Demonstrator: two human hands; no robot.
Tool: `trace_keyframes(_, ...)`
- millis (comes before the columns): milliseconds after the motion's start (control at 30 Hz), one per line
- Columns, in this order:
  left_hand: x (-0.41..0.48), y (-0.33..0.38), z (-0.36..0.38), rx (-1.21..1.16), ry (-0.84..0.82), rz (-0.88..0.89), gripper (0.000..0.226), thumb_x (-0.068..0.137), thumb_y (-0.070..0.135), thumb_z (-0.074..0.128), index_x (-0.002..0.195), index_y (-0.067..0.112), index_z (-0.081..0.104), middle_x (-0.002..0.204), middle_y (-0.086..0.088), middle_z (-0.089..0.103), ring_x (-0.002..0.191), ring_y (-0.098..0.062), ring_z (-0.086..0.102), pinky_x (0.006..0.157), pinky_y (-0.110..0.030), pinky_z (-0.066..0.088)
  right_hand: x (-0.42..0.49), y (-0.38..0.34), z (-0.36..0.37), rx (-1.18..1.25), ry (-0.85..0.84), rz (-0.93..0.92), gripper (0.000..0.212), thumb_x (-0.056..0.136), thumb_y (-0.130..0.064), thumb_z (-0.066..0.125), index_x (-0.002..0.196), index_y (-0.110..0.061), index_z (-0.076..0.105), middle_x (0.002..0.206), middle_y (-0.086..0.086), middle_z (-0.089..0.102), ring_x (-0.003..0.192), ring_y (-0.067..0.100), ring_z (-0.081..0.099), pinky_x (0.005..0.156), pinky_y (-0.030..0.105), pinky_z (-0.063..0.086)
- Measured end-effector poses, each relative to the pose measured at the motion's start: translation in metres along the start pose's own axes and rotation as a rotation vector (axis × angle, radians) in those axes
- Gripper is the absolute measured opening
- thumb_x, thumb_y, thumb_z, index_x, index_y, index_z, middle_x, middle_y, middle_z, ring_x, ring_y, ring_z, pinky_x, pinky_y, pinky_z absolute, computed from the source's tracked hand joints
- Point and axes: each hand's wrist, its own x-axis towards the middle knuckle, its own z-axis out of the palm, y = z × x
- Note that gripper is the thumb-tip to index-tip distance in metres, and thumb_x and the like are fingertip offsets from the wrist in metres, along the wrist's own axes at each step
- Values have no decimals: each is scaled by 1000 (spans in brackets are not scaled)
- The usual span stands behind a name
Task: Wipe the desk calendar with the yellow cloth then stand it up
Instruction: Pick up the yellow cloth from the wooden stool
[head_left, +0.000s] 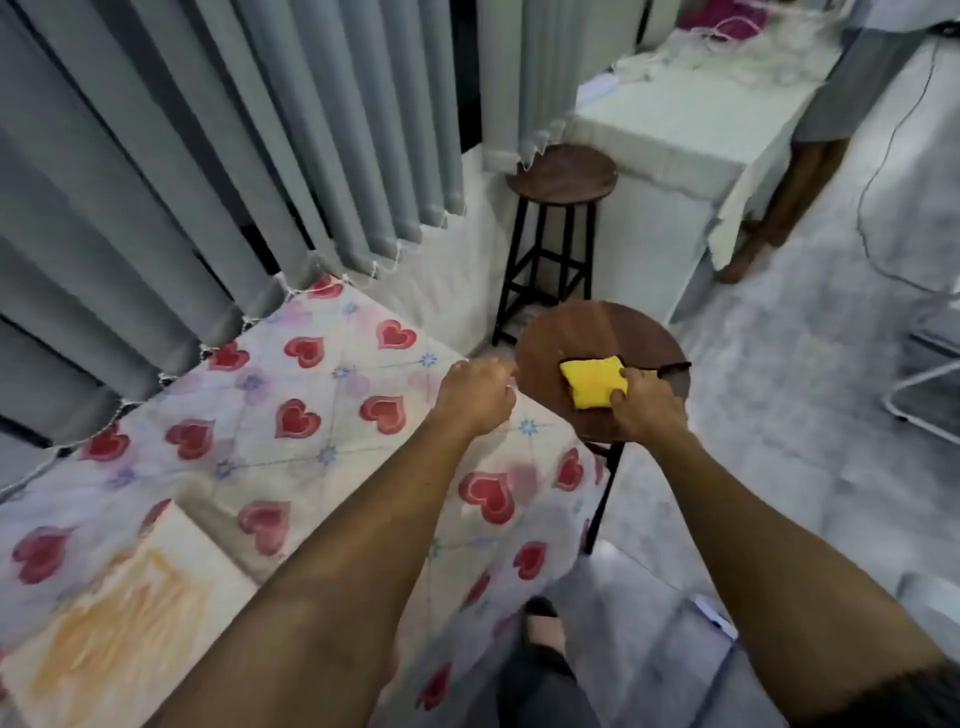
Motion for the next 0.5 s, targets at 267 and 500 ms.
trace_keyframes(267,100,57,74,-371,-216,-274,37,89,23,53,120,2,52,123,-24,58,114,-39,54,91,-42,44,76,54,14,36,-114,129,48,89,-29,53,135,-15,47,136,17,44,125,39,41,97,48,40)
trace_keyframes(500,140,78,115,-568,-324,-532,51,90,30,56,127,-3,47,131,-25,53,118,-39,52,90,-39,43,104,69,32,-30,-144,91,72,80,-53,66,134,-10,45,135,23,42,122,43,42,100,47,35)
